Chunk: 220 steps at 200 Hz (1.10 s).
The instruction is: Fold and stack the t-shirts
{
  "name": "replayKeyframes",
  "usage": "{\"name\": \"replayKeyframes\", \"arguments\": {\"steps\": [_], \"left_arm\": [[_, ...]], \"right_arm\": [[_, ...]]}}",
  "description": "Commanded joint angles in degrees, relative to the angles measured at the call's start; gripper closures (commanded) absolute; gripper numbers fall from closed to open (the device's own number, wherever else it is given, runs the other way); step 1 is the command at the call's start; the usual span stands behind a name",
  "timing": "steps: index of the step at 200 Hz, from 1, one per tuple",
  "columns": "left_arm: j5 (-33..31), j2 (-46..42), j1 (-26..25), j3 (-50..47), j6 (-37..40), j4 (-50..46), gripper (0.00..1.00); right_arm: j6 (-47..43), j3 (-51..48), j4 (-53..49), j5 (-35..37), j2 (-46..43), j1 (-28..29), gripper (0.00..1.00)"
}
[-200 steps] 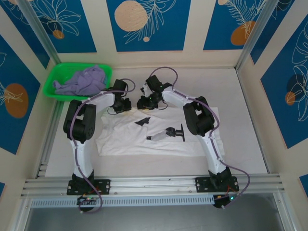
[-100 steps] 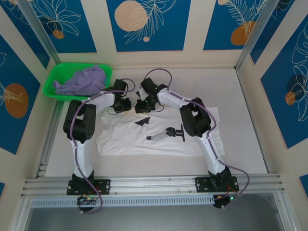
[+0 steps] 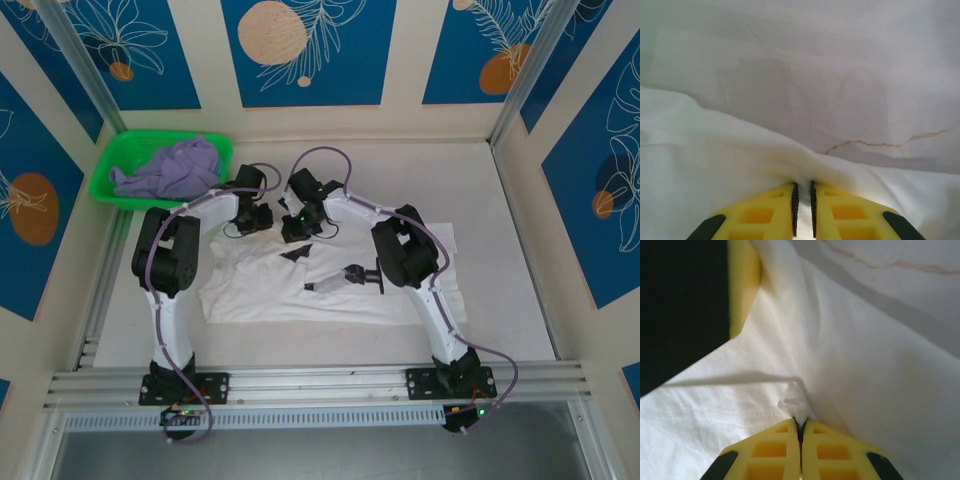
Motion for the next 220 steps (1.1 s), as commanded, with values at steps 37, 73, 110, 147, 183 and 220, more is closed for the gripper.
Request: {"name": "replayKeyframes", "arguments": {"steps": [37, 73, 110, 147, 183, 220], "left_arm": [[-2.1, 0.7, 0.7, -0.7, -1.2, -0.1, 0.84], [-2.1, 0.7, 0.8, -0.8, -1.3, -0.1, 0.84], [-2.1, 0.5, 0.9, -1.2, -1.5, 0.3, 0.83], [-1.9, 0.1, 1.0, -1.7, -1.6, 0.7, 0.83], [-0.9, 0.1, 1.4, -1.4, -1.5, 1.0, 0.83], [0.0, -1.4, 1.7, -0.8, 0.0, 0.6, 0.76]], "right_arm": [[-4.3, -11.2, 5.7, -0.6, -9.9, 0.6, 0.91], [-5.6, -15.2, 8.4, -3.1, -13.3, 0.6, 0.91], [-7.4, -17.6, 6.9, -6.4, -14.9, 0.6, 0.92], [-10.0, -22.2, 5.8, -7.7, -17.0, 0.6, 0.90], [-10.8, -31.1, 9.9, -5.8, -21.2, 0.6, 0.76], [-7.4, -37.8, 16.2, -7.2, -27.6, -1.1, 0.60]]}}
